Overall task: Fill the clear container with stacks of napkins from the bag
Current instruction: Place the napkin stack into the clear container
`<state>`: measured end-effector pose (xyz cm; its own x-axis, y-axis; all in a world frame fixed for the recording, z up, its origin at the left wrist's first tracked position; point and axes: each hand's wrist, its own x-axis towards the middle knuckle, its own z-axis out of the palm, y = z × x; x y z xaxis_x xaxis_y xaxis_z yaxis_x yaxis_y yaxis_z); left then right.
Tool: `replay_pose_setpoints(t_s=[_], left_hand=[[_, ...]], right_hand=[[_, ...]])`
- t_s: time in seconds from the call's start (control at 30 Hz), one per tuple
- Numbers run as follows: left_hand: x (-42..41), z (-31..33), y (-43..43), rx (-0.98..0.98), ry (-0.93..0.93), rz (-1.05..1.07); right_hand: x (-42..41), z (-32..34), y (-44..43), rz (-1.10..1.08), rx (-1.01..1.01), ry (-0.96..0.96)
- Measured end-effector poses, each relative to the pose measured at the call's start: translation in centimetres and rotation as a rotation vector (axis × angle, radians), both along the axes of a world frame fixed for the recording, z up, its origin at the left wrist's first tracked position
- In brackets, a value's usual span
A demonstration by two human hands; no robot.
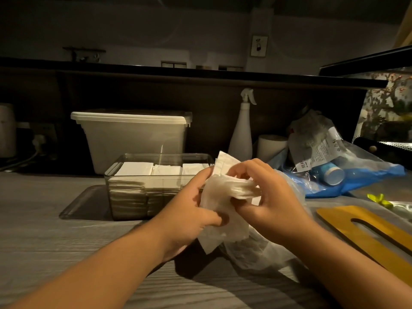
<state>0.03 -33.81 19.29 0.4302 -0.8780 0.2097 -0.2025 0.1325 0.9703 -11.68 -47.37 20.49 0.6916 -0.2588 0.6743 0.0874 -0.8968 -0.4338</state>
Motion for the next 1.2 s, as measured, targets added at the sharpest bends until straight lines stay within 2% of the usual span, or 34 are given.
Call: replay_pose_setpoints(t_s=[0.1, 0.2, 0.3, 0.47, 0.53, 0.63, 0.77, 0.97, 1.1, 1.2], left_hand=[[-0.1, 0.6, 0.4, -0.031, 0.147, -0.102], [-0.4, 1.2, 0.5, -0.072, 0.239, -0.142], [-0.2, 1.3, 0.3, -0.095, 0.314, -0.089], [0.1, 1.8, 0.3, -0.131, 0.254, 0.081], [0.1, 2.2, 0.4, -0.164, 0.251, 0.112], [0.2, 2.5, 0.7, -0.189, 0.276, 0.127], [0.1, 2.5, 0.8, -0.189, 0.238, 0.141], [0.3, 1.4, 0.1, -0.051, 0.102, 0.092], [0.1, 0.9, -0.1, 0.000, 0.050, 0.065], [0.1, 0.8, -0.1, 0.004, 0.044, 0.031]], right_hand=[[-0.1, 0.1, -0.1, 0.015, 0.030, -0.017], [-0.4, 0.5, -0.2, 0.068, 0.162, -0.040], [-0.5, 0.8, -0.6, 0.056, 0.290, -0.134], [-0.4, 1.0, -1.4, -0.063, 0.367, -0.229], [-0.6, 1.3, -1.5, 0.030, 0.484, -0.219], [-0.6, 1.5, -1.2, 0.260, 0.620, -0.099], [-0.2, 0.6, -0.7, 0.270, 0.537, 0.030], [-0.5, 1.4, -0.8, 0.330, 0.574, -0.072], [-0.6, 1.2, -1.2, 0.123, 0.439, -0.084], [-0.2, 0.8, -1.2, 0.047, 0.483, -0.094]])
